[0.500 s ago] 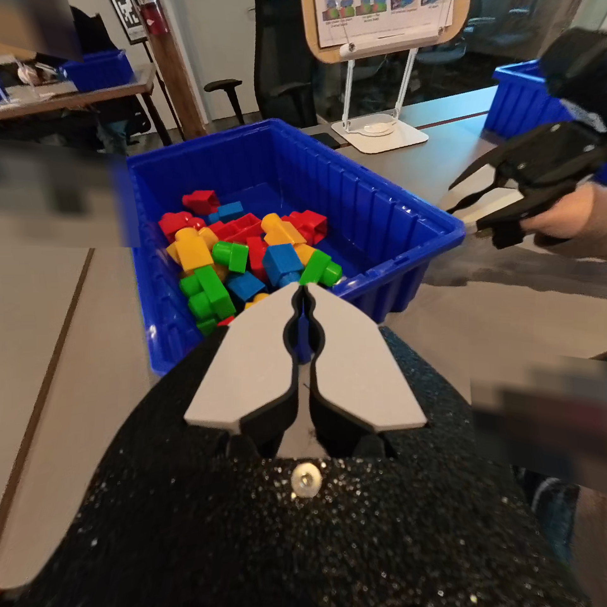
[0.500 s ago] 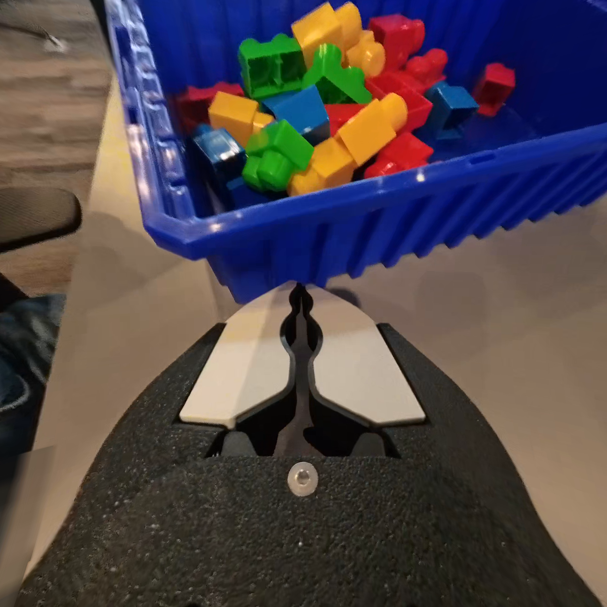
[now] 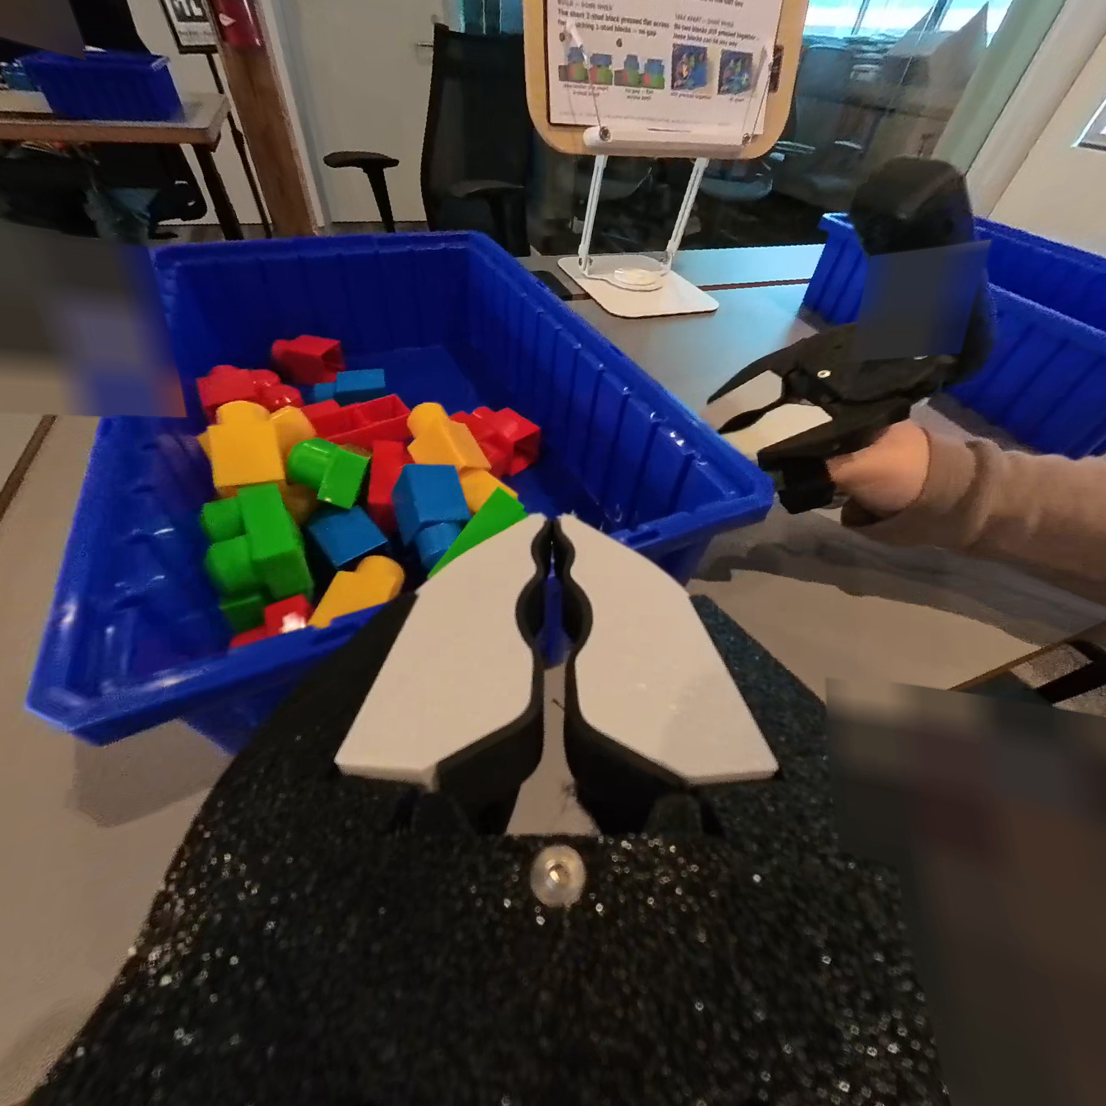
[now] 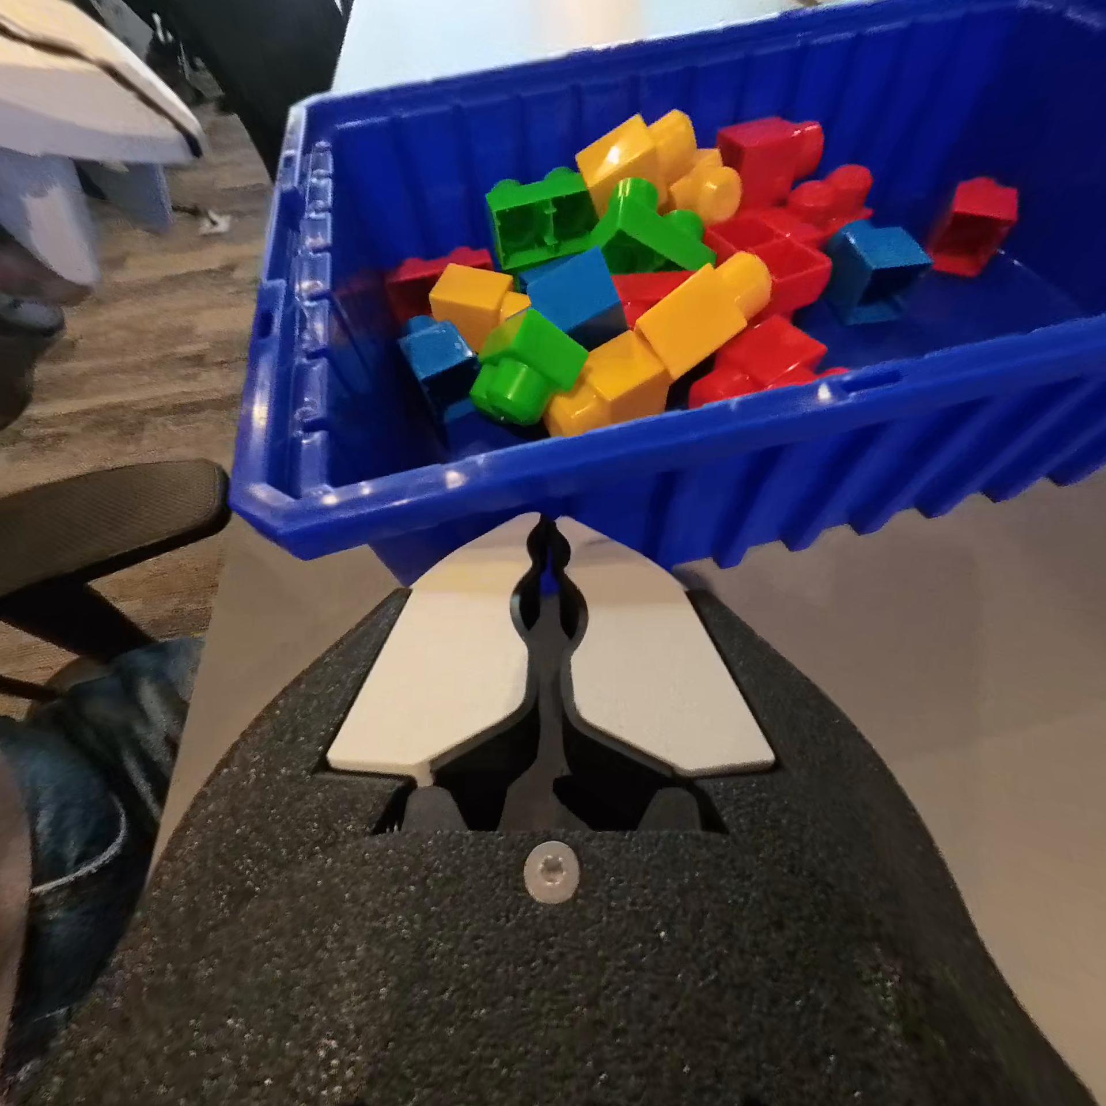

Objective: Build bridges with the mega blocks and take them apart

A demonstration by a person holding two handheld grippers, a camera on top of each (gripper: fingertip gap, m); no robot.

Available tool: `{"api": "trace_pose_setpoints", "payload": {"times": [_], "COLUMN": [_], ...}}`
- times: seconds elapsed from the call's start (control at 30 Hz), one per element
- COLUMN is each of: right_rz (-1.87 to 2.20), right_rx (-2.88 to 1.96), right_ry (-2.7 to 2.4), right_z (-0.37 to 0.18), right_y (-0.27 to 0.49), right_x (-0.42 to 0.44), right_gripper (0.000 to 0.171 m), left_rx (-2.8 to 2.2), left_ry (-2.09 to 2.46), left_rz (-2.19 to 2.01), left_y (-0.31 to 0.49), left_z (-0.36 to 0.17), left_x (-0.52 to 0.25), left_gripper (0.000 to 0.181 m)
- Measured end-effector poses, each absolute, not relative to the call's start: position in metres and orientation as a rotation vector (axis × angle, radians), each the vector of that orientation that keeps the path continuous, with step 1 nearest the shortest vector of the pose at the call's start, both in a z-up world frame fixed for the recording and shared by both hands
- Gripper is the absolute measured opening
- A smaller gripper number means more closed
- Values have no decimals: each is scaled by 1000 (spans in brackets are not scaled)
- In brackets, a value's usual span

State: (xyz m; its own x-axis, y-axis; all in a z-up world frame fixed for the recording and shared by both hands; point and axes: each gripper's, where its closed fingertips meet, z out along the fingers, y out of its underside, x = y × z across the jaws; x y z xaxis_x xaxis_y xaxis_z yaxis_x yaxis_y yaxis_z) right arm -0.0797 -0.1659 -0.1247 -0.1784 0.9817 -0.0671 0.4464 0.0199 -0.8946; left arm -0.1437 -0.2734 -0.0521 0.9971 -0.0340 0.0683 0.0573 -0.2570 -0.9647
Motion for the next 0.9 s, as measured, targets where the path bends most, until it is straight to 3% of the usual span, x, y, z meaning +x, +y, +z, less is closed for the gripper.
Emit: {"api": "trace_pose_setpoints", "payload": {"times": [0.33,0.53,0.63,0.8,0.9], "right_rz": [914,984,1070,1241,1273], "right_rx": [-1038,-1044,-1055,-1092,-1090], "right_ry": [-1231,-1228,-1176,-1013,-925], "right_z": [-82,-81,-77,-67,-61], "right_y": [-105,-104,-100,-86,-78], "right_x": [-30,-25,-24,-21,-18], "right_gripper": [10,16,33,89,112], "left_rx": [-1685,-1631,-1573,-1444,-1393], "left_ry": [-25,-114,-121,-40,-10], "left_rz": [-5,58,109,286,334], "left_y": [-270,-251,-244,-239,-239], "left_z": [-37,-33,-28,-6,7], "left_x": [-149,-156,-158,-166,-174], "left_gripper": [0,0,11,43,58]}}
